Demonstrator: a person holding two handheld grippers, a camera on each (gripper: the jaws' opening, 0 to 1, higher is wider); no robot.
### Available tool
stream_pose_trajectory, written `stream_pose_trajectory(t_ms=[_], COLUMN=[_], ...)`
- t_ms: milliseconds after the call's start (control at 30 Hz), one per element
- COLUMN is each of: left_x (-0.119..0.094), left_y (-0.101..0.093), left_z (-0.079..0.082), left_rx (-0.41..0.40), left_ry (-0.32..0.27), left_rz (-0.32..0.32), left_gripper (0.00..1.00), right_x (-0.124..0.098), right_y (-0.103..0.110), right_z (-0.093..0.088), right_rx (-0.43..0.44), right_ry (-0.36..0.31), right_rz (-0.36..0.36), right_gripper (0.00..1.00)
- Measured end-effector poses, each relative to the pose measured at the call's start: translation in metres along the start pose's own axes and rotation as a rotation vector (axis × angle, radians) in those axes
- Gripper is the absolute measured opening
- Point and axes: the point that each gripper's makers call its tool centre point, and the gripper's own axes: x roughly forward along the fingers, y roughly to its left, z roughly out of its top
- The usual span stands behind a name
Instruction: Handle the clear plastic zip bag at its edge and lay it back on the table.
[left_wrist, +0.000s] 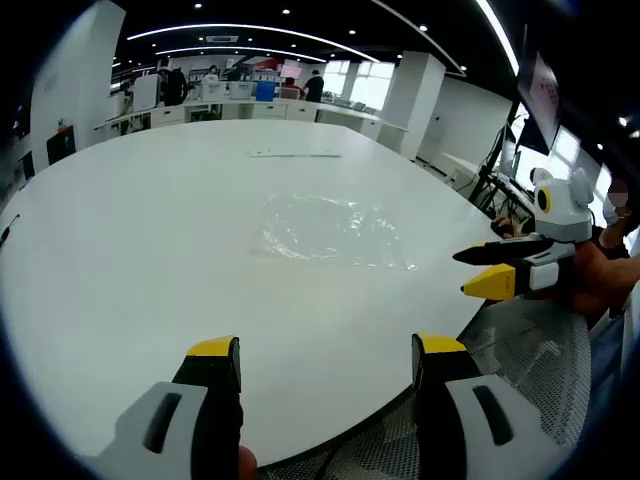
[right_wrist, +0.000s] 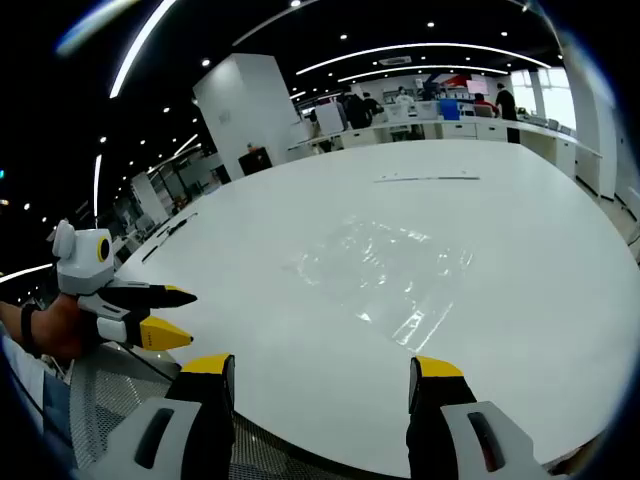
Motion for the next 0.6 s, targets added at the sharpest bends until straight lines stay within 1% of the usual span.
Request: stream_pose_trajectory(t_ms=[300, 600], left_x=[0.0009, -0.0001], left_y=[0.0028, 0.0007], left_z=[-0.0001, 0.0004], left_rx=[-0.002, -0.003], left_ry=[-0.002, -0.003], left_rz=[0.001, 0.001], left_gripper=[0.69, 0.69], right_x=[0.0009, 0.0017], right_y=[0.0008, -0.0011], right_z=[-0.0008, -0.0016], right_rx=[-0.002, -0.001], right_ry=[0.005, 0.005], right_rz=[0.001, 0.0], right_gripper=[0.7, 0.7])
